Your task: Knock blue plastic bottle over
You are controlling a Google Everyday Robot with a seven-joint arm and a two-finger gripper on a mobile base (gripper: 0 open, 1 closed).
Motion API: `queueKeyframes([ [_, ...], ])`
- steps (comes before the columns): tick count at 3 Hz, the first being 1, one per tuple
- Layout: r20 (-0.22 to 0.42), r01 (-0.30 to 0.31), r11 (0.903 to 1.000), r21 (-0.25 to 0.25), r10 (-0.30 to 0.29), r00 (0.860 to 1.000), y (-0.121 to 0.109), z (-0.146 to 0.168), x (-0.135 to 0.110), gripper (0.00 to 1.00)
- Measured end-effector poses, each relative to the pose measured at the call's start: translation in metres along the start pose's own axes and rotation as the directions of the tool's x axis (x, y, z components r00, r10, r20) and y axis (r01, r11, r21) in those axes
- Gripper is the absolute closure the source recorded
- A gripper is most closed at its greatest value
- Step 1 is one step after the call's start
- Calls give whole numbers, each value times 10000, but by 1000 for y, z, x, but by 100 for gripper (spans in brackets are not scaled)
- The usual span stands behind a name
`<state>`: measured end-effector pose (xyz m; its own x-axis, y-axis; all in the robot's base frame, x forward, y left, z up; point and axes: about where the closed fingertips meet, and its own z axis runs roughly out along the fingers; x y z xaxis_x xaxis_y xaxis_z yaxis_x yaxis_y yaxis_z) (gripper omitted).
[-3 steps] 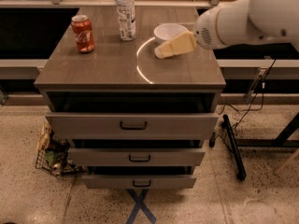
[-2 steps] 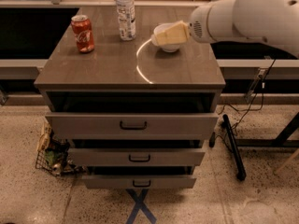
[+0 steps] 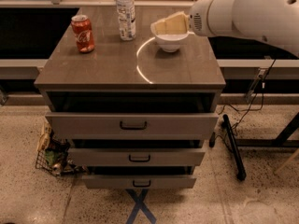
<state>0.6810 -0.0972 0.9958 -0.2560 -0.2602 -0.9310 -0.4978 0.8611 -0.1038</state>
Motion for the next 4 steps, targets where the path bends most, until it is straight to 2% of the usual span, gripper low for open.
queueKeyframes([
  [1,444,-42,10000,86,38,9990,8,16,-1,0],
  [2,1288,-78,10000,3,77,9916,28,54,0,0],
  [3,1834,-47,10000,-36,53,9830,44,81,0,0],
  [4,2031,-124,9999,103,101,9791,49,118,2,0],
])
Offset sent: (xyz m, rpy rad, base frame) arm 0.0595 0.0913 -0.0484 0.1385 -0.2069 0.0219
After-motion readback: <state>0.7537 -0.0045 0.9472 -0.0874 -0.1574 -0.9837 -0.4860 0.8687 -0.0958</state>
